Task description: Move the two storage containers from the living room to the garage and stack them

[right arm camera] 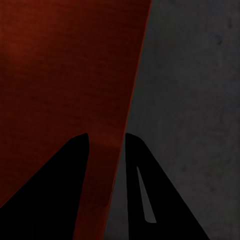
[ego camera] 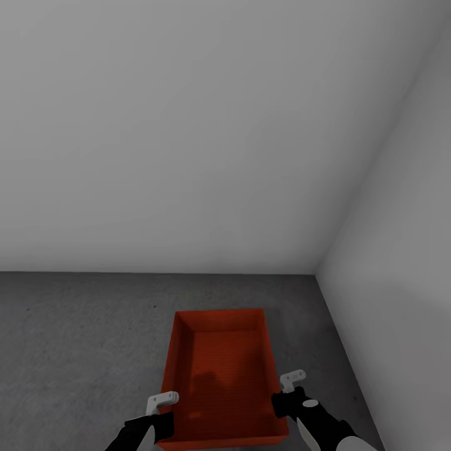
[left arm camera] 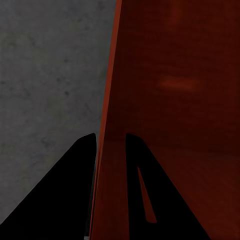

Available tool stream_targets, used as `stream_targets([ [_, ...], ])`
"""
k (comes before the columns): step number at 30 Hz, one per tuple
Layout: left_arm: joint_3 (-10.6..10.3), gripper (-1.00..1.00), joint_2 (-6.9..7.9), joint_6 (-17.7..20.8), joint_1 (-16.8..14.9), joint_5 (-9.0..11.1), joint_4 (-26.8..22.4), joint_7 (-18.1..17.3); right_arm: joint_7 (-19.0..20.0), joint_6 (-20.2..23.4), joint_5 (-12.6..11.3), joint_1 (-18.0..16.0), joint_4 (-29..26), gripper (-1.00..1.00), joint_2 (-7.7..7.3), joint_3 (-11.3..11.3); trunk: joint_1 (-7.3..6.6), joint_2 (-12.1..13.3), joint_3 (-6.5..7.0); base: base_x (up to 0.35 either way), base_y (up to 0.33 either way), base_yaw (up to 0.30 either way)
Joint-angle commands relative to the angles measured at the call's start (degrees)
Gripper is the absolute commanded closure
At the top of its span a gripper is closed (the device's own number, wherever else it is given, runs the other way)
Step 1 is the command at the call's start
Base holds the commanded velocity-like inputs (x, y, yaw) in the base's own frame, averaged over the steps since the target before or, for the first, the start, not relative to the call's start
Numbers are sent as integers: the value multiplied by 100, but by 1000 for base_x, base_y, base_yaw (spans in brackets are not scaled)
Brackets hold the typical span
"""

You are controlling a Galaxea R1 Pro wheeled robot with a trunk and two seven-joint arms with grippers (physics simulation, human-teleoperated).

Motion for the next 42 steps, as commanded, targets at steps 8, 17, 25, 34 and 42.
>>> stream_targets([
  [8,-63,100,-6,30,5,120,8,60,132,17,-6,-3,-88,100,261,46,175,-323,-148,0,0,0],
  [17,-63,100,-6,30,5,120,8,60,132,17,-6,-3,-89,100,259,48,219,-403,-184,0,0,0],
  [25,-63,100,-6,30,5,120,8,60,132,17,-6,-3,-89,100,261,45,285,-523,-238,0,0,0],
  [34,-66,100,-6,30,5,120,8,60,132,17,-6,-3,-89,100,260,47,482,-884,-399,0,0,0],
  [42,-66,100,-6,30,5,120,8,60,132,17,-6,-3,-90,100,261,46,526,-964,-435,0,0,0],
])
